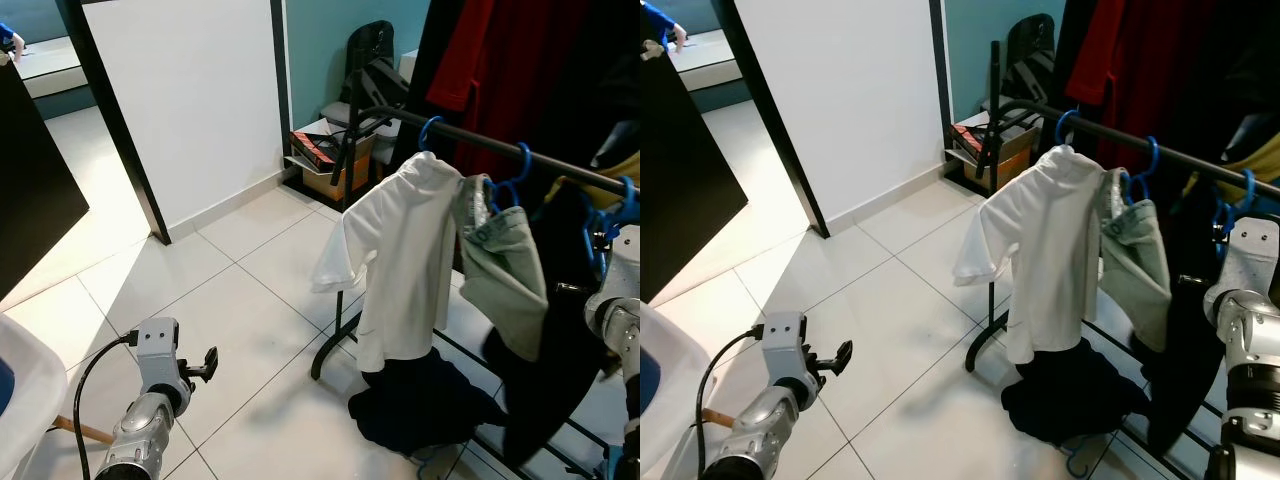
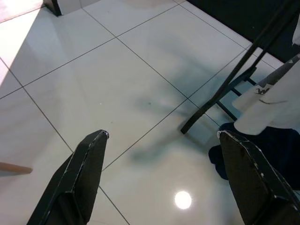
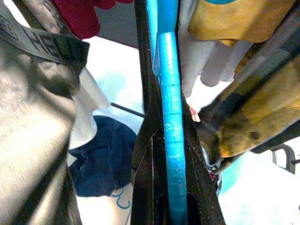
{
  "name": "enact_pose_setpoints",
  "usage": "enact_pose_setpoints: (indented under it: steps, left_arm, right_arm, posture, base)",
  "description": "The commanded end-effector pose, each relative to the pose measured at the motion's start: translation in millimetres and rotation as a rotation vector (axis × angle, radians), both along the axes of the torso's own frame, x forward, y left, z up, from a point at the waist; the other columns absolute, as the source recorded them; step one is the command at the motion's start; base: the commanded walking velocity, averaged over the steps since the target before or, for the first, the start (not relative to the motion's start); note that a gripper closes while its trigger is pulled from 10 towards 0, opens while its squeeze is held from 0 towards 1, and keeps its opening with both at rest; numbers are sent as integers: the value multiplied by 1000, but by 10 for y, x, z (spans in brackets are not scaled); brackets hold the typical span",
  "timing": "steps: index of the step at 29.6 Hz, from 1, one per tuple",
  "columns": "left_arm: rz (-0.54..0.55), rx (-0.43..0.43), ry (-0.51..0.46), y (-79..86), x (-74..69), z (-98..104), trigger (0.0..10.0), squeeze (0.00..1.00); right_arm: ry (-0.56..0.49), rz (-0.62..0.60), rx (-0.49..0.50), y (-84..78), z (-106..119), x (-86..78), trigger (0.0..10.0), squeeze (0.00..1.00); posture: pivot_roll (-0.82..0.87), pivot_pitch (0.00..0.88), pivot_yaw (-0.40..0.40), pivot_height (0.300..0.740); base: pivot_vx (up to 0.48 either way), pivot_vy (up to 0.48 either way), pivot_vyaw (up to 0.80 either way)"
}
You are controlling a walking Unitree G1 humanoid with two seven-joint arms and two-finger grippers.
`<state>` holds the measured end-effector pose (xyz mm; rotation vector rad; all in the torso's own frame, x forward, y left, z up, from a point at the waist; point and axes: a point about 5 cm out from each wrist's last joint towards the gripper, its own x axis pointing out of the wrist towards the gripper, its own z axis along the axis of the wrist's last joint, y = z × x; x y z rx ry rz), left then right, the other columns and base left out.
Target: Hang hanger
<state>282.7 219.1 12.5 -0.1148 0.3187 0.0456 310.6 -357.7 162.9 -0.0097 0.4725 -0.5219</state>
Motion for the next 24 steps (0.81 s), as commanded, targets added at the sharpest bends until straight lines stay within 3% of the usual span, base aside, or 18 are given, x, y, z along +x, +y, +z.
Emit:
enact_pose_setpoints:
  steps: [1, 11, 20, 22, 24]
  left_arm:
    - [-6, 7, 4, 12, -29, -17, 10000, 0]
    - [-24, -2, 4, -27, -48, -32, 10000, 0]
    - [-34, -10, 0, -32, -48, -28, 10000, 0]
    - [-50, -27, -12, -44, -40, -12, 10000, 0]
    - [-50, -27, -12, -44, -40, -12, 10000, 0]
  right_arm:
    - [-5, -8, 41, 23, -26, 19, 10000, 0]
    - [-131, 7, 28, -16, 156, 96, 10000, 0]
    - [-153, 53, 20, 30, 215, 132, 10000, 0]
    - [-133, 144, 10, 127, 218, 173, 10000, 0]
    - [-133, 144, 10, 127, 218, 173, 10000, 0]
  posture:
    - [-143, 0, 13, 740]
    - [-142, 0, 12, 740]
    - [-141, 0, 14, 740]
    - [-141, 0, 15, 740]
    - [-141, 0, 15, 740]
  base:
    - [0, 0, 0]
    - [0, 0, -475]
    - [0, 0, -633]
    - [0, 0, -634]
    - [0, 0, -638]
